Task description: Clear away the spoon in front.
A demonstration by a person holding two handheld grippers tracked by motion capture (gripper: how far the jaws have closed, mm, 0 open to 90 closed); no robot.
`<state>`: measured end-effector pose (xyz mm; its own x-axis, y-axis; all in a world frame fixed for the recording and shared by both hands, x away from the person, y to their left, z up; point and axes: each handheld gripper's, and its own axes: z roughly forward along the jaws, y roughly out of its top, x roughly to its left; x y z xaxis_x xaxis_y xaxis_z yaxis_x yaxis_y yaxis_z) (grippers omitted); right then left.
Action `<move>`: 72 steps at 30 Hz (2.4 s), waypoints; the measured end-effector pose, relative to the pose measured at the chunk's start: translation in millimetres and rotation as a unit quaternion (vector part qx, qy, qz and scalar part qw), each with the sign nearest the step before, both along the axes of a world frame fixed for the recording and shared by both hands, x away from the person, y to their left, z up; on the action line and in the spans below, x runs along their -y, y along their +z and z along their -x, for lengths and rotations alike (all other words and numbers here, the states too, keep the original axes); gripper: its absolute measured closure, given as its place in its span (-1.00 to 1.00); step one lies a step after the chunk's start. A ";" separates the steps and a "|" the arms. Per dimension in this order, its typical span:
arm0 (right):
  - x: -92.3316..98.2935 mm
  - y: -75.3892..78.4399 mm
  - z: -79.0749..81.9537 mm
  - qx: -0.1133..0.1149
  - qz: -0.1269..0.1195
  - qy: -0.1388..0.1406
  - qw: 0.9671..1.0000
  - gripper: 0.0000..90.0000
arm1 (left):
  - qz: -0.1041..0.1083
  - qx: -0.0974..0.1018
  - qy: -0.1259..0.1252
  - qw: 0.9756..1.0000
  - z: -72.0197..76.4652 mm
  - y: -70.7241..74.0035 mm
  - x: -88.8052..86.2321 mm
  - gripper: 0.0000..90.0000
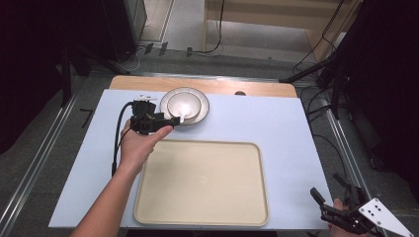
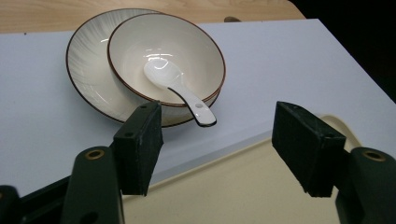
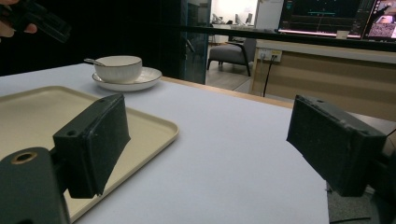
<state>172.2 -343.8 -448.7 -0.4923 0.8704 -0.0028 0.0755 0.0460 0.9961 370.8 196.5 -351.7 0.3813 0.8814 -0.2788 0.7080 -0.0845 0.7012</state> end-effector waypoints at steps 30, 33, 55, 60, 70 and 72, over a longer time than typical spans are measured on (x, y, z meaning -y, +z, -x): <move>1.6 -0.5 -0.4 -0.002 -0.004 0.003 1.000 -0.71 | 0.027 -0.139 0.009 0.990 -58.3 -25.1 11.0 0.48; 1.6 -0.3 -0.6 0.000 -0.003 0.004 1.000 -0.71 | 0.033 -0.150 0.010 0.988 -60.1 -27.9 12.3 0.47; 0.6 0.1 -0.3 0.001 -0.005 0.005 1.000 -0.71 | 0.037 -0.171 0.026 0.984 -60.7 -34.0 12.6 0.92; 1.4 -0.1 -0.4 0.001 -0.004 0.004 1.000 -0.71 | 0.039 -0.156 0.032 0.987 -57.8 -33.6 10.3 0.94; 1.4 -0.3 -0.6 0.001 -0.004 0.004 1.000 -0.71 | 0.047 -0.121 0.034 0.991 -44.5 -29.4 4.2 0.94; 1.0 -0.3 -0.6 0.000 -0.004 0.005 1.000 -0.71 | 0.050 -0.114 0.035 0.992 -40.5 -26.7 1.9 0.95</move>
